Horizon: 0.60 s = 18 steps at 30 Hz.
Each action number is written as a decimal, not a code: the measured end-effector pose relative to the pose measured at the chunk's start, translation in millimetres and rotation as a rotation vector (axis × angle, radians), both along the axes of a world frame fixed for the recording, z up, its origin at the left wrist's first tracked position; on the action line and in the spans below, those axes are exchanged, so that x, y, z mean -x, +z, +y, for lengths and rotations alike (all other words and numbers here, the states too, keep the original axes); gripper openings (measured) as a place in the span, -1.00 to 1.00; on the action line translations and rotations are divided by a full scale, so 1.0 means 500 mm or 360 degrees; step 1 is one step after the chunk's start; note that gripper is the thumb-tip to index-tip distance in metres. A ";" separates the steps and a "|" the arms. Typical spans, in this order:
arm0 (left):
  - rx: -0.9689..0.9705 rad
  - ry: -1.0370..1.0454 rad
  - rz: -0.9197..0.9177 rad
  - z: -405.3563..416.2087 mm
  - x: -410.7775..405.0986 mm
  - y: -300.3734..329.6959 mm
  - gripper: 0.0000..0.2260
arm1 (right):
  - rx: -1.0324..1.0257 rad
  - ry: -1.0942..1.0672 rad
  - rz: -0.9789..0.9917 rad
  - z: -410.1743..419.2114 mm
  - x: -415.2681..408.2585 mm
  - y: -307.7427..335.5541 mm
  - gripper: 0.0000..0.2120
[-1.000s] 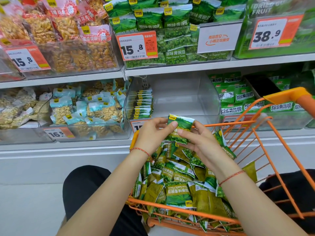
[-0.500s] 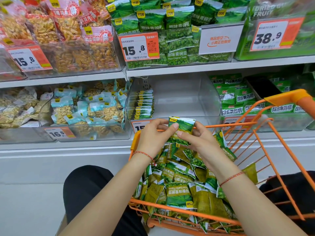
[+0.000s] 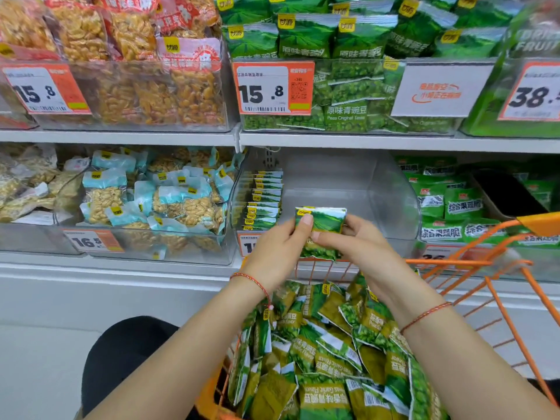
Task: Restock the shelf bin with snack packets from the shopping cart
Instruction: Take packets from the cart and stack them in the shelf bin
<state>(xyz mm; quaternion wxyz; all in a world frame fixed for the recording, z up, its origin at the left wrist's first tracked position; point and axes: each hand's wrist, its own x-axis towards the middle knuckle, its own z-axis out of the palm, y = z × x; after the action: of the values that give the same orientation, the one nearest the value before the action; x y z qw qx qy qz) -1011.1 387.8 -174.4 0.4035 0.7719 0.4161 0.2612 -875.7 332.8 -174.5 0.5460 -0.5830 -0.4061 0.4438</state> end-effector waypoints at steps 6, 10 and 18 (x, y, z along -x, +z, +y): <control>-0.0960 0.0279 0.0691 0.151 0.033 -0.035 -0.53 | 0.0020 -0.0086 -0.0154 0.136 -0.058 0.015 -0.72; -0.1085 0.0377 0.0938 0.236 0.056 -0.078 -0.68 | 0.0183 -0.0204 -0.0216 0.231 -0.098 -0.033 -0.71; -0.1254 0.0411 0.0461 0.266 0.068 -0.128 -0.81 | 0.0384 -0.0324 -0.0308 0.393 -0.117 -0.120 -0.76</control>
<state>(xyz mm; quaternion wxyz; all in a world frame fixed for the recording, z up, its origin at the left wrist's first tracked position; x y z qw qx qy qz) -1045.0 521.0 -238.3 -0.0202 0.8372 0.4299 0.3373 -817.0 529.3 -234.7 0.4728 -0.7224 -0.3394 0.3735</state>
